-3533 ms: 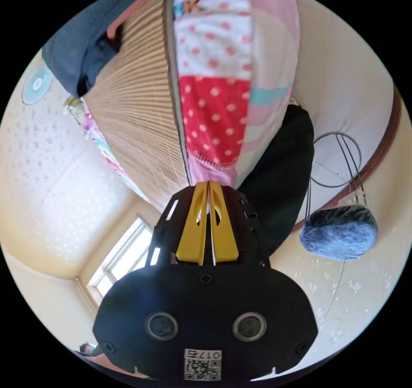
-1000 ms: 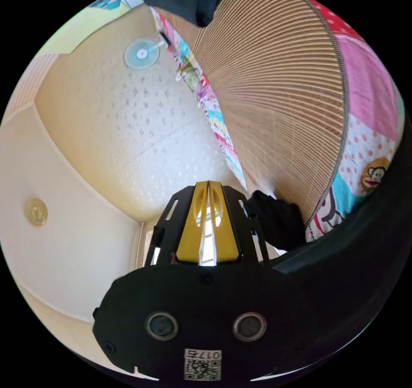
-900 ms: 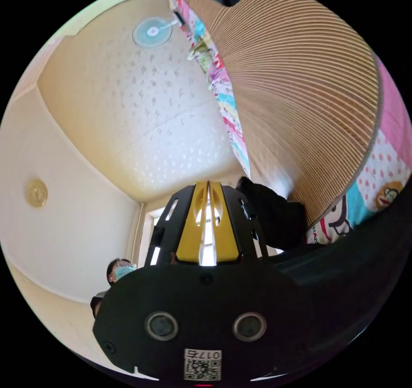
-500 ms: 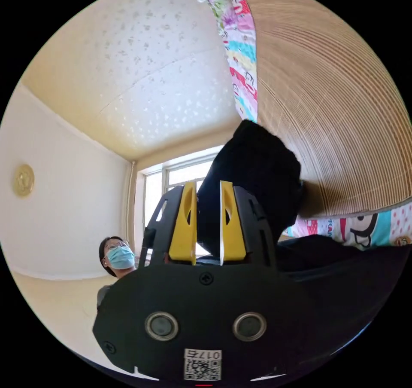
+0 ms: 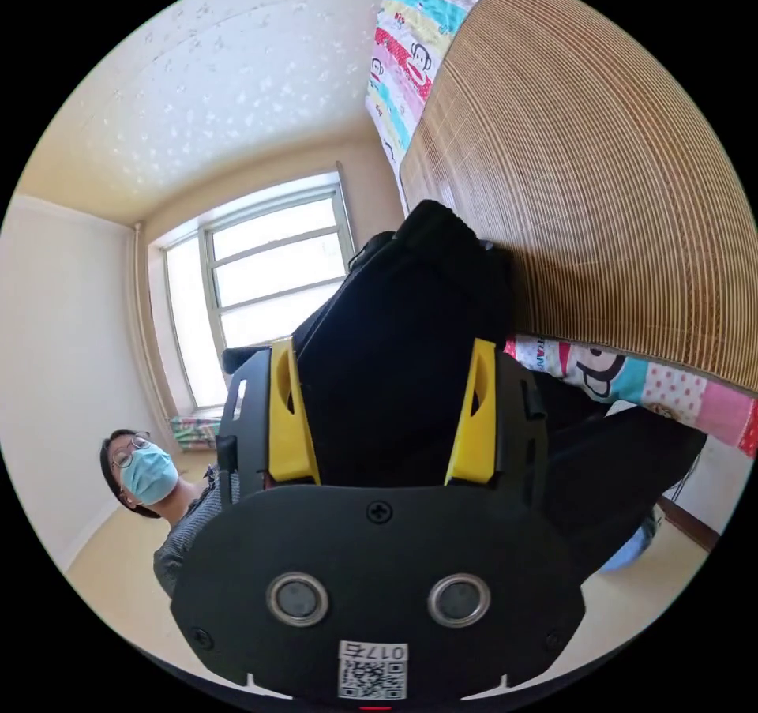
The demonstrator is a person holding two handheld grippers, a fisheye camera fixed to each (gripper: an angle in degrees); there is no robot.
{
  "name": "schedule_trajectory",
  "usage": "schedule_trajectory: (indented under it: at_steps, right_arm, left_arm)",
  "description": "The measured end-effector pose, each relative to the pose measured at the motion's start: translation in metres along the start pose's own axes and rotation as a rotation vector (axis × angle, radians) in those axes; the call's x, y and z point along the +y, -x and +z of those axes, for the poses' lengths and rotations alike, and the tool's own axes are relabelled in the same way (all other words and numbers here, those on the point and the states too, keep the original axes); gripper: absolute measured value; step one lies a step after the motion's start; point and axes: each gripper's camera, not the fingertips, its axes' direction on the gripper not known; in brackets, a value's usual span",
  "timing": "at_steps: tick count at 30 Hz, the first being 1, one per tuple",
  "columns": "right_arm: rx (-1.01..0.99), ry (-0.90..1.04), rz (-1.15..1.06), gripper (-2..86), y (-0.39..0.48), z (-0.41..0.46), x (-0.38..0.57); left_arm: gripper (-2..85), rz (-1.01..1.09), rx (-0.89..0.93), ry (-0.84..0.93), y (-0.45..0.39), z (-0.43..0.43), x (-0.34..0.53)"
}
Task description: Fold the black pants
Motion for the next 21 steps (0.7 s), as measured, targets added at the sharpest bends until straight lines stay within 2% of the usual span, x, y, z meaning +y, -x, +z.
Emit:
schedule_trajectory:
  at_steps: [4,6,8,9,11,14,18,21]
  right_arm:
    - [-0.106,0.146,0.005,24.0,-0.017,-0.001,-0.041]
    - [-0.221,0.273,0.007,17.0,-0.034,0.011,-0.055]
    - [-0.440,0.334,0.003,8.7,-0.062,0.020,-0.061]
    - [-0.510,0.319,-0.014,8.4,-0.067,0.021,-0.061]
    - [-0.803,0.267,-0.141,7.6,-0.076,0.026,-0.057]
    - [-1.068,0.266,-0.294,7.5,-0.067,0.030,-0.059]
    - [-1.226,0.288,-0.498,7.6,-0.034,0.016,-0.063]
    - [-1.282,0.329,-0.669,7.6,-0.006,0.005,-0.062]
  left_arm:
    - [0.5,0.072,0.032,0.041,0.013,0.069,-0.024]
    - [0.7,0.089,0.053,0.066,0.023,0.099,-0.031]
    - [1.2,0.087,0.068,0.080,0.039,0.132,-0.037]
    - [1.5,0.075,0.064,0.083,0.044,0.139,-0.038]
    - [2.6,0.022,0.043,0.110,0.064,0.162,-0.041]
    - [4.7,-0.063,-0.002,0.149,0.084,0.182,-0.046]
    - [8.6,-0.186,-0.049,0.106,0.104,0.183,-0.040]
    - [12.2,-0.361,-0.089,-0.031,0.124,0.164,-0.019]
